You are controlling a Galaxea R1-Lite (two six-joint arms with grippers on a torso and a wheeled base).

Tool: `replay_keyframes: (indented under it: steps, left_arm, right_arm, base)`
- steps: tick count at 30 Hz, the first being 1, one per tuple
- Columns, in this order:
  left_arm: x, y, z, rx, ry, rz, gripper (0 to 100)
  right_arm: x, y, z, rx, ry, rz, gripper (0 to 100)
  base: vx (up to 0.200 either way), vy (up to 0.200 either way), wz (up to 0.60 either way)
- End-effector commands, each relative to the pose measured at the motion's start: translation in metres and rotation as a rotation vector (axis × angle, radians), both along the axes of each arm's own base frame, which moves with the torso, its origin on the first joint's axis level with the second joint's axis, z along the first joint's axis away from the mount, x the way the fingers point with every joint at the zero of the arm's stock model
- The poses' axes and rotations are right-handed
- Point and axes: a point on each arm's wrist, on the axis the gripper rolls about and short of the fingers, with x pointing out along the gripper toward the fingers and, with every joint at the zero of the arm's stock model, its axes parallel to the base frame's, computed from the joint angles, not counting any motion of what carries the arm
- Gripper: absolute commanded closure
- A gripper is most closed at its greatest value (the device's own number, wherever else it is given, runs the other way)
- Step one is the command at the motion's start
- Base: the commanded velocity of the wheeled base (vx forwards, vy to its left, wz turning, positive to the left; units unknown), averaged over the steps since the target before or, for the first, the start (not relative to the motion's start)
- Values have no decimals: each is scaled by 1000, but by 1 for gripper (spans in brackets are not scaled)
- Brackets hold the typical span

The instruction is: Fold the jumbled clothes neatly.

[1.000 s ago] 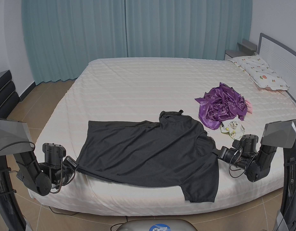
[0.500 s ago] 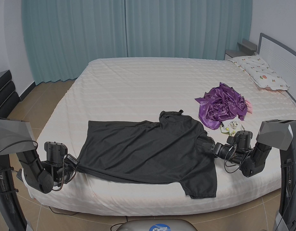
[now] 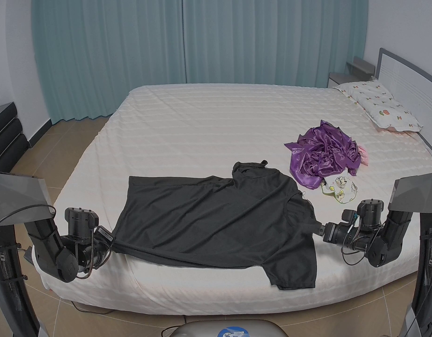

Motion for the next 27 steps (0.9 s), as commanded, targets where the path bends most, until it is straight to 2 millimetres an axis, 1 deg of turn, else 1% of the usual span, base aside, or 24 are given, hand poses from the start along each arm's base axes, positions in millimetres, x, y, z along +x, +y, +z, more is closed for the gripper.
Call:
replay_keyframes:
  steps: [1, 9, 14, 22, 27]
  left_arm:
    - [-2, 0, 1, -15, 4, -15, 100]
    - [-1, 0, 1, -21, 3, -20, 100]
    - [-2, 0, 1, -20, 5, -21, 100]
    - [-2, 0, 2, -21, 5, -20, 100]
    - [-2, 0, 2, -20, 5, -23, 100]
  right_arm:
    - [-11, 7, -15, -22, 55, 43, 0]
    - [-11, 19, -21, -26, 64, 80, 0]
    - [-15, 19, -22, -39, 71, 89, 0]
    - [-27, 17, -26, -76, 95, 113, 0]
    - [-28, 22, -28, -87, 90, 138, 0]
  base:
    - [0, 0, 0]
    - [0, 0, 0]
    - [0, 0, 0]
    - [0, 0, 0]
    - [0, 0, 0]
